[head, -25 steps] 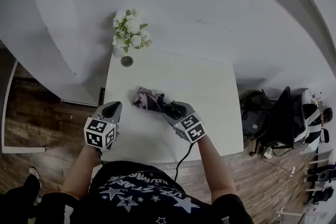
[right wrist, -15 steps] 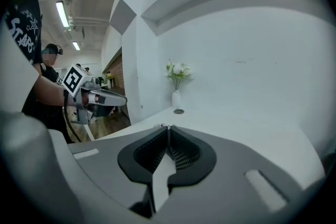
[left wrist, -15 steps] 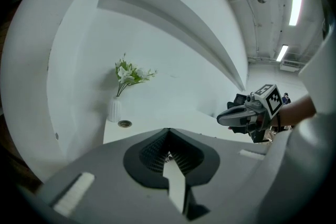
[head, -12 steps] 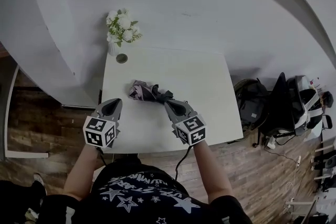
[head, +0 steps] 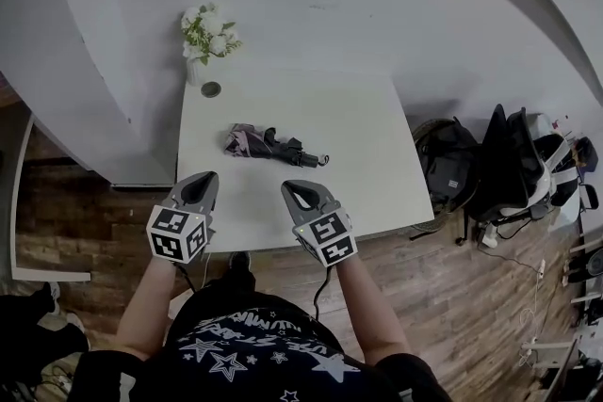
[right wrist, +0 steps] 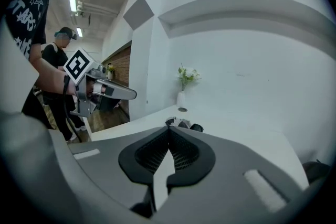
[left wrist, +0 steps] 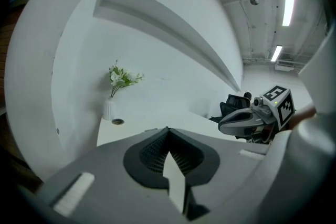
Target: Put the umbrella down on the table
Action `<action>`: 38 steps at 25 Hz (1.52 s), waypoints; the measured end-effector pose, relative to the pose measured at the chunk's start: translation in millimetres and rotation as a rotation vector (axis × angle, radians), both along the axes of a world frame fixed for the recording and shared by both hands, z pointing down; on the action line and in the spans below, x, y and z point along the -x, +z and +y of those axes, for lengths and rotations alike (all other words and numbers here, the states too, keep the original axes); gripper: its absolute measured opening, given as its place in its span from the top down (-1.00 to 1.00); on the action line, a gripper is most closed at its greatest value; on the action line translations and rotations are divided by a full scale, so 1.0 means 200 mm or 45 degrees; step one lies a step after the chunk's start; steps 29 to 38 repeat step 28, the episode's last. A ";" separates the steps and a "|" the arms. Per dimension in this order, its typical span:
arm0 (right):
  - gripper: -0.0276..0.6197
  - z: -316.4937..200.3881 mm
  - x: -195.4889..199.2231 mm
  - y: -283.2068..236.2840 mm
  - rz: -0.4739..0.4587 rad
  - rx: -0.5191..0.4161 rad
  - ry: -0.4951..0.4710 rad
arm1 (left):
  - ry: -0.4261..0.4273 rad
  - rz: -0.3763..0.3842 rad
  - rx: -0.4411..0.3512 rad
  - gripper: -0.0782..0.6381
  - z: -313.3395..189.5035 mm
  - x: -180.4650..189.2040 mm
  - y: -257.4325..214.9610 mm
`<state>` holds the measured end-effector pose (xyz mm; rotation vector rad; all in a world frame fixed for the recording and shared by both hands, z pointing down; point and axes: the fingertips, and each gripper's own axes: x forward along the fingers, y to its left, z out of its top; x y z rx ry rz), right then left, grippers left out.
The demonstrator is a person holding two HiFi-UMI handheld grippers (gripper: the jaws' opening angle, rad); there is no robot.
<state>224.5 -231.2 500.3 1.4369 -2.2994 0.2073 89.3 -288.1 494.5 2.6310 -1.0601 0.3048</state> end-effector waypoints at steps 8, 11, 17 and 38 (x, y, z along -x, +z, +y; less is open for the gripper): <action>0.87 0.27 0.02 0.05 -0.030 0.052 0.076 | 0.015 0.011 -0.017 0.78 0.25 0.03 -0.03; 0.87 0.38 0.04 0.06 -0.049 0.058 0.092 | 0.018 0.012 -0.017 0.78 0.36 0.06 -0.03; 0.87 0.58 0.08 0.09 -0.039 0.074 0.110 | 0.022 0.009 -0.004 0.78 0.55 0.12 0.00; 0.87 0.77 0.09 0.08 -0.062 0.051 0.185 | 0.033 0.007 -0.014 0.78 0.73 0.18 0.01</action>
